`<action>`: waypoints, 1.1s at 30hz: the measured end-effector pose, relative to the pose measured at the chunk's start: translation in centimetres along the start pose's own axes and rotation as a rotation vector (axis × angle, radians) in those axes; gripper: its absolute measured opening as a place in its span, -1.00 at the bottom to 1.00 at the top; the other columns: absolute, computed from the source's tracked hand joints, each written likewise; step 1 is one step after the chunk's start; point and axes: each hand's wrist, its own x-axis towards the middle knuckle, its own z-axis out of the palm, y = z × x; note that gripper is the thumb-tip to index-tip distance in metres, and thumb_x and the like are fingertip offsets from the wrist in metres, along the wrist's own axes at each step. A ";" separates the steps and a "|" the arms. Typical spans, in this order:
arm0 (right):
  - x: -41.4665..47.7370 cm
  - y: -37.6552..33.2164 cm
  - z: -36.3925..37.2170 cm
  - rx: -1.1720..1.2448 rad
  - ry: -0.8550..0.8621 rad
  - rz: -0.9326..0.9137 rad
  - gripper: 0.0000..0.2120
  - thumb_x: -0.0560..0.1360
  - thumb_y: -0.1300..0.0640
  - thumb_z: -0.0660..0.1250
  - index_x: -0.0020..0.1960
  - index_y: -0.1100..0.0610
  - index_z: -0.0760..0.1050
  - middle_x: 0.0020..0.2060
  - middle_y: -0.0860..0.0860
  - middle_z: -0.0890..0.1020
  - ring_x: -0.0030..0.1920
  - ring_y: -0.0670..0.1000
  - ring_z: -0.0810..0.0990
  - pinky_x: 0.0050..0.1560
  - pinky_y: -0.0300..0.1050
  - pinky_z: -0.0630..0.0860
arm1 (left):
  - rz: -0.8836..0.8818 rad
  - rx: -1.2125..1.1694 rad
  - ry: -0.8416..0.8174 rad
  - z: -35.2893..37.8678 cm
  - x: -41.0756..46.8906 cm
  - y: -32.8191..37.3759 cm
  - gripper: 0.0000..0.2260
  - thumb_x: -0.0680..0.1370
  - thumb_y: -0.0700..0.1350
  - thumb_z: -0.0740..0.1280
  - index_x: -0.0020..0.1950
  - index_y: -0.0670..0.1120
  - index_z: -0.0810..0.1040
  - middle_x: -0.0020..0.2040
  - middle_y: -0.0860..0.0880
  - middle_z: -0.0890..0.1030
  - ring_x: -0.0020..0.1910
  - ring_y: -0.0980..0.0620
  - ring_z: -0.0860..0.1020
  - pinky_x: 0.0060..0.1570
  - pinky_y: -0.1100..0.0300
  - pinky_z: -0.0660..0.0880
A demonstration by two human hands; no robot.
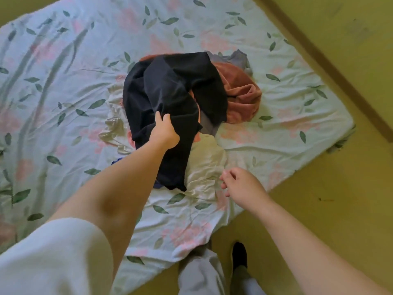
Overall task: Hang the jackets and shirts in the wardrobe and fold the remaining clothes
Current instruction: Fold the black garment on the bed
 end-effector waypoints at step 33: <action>-7.2 -13.0 -4.8 0.106 0.439 -0.341 -0.77 0.52 -0.02 0.43 0.11 0.07 0.56 0.02 0.00 0.64 0.08 0.11 0.61 0.05 0.02 0.56 | 0.394 -1.262 0.127 -25.1 -24.4 7.3 -0.69 0.51 0.12 0.44 0.20 0.02 0.63 0.08 0.03 0.72 0.11 0.03 0.68 0.18 -0.02 0.61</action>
